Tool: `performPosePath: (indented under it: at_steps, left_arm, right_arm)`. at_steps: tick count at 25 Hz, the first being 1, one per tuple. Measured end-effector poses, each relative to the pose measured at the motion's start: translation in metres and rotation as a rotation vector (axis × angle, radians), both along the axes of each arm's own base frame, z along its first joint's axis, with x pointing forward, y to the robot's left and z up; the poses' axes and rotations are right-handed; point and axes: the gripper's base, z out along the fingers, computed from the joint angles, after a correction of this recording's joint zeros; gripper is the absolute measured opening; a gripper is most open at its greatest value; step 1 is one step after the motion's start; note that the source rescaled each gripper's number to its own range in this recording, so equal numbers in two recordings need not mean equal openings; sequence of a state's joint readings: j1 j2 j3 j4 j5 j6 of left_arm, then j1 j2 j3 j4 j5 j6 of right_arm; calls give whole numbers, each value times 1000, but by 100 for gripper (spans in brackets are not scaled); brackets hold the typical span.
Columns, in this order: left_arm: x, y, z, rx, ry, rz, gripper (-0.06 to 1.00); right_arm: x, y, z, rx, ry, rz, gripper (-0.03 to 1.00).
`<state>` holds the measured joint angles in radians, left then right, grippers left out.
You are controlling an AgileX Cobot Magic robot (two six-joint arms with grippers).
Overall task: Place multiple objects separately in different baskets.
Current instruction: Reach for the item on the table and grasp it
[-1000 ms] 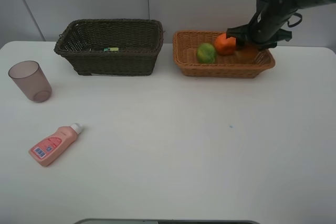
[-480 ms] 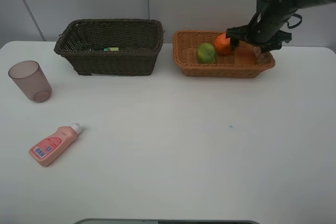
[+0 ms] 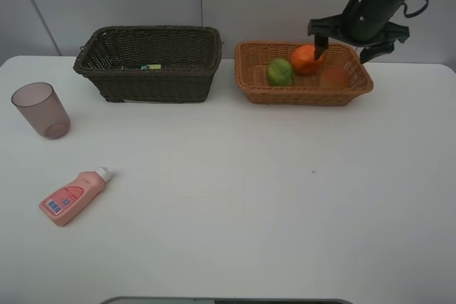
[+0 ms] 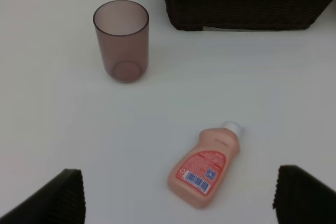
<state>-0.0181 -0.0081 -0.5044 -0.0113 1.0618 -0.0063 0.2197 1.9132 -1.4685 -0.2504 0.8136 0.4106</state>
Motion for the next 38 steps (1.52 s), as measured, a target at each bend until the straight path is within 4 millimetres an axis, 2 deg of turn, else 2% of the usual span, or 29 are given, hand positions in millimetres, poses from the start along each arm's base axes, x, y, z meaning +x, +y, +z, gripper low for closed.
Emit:
performPosePath:
  at_steps: [3,6,7,8,11,12,14,18,19,20,31,38]
  left_arm:
    - [0,0,0,0,0,0,92]
    - [0,0,0,0,0,0,92]
    - [0,0,0,0,0,0,92]
    - [0,0,0,0,0,0,92]
    - [0,0,0,0,0,0,92]
    - [0,0,0,0,0,0,92]
    - [0,0,0,0,0,0,92]
    - [0,0,0,0,0,0,92]
    - [0,0,0,0,0,0,92]
    - [0,0,0,0,0,0,92]
    - [0,0,0,0,0,0,92]
    - [0,0,0,0,0,0,92]
  right_arm:
    - [-24,-6,11,-20,56,-13,89]
    - [-57,-13,26,-18,45,-12,89]
    - [-57,-13,26,-18,45,-12,89]
    - [-81,-19,34,-18,35,-2,89]
    - [-118,-25,53,3,-11,22,89]
    - [-118,-25,53,3,-11,22,89]
    - [-144,-30,70,21,-70,36,89]
    - [-191,-40,91,42,-165,53,89]
    - [-215,-45,100,51,-210,57,89]
    - [-228,-47,103,54,-234,61,89]
    - [-343,-74,121,56,-459,107,89]
    - [-392,-75,115,145,-500,186,89]
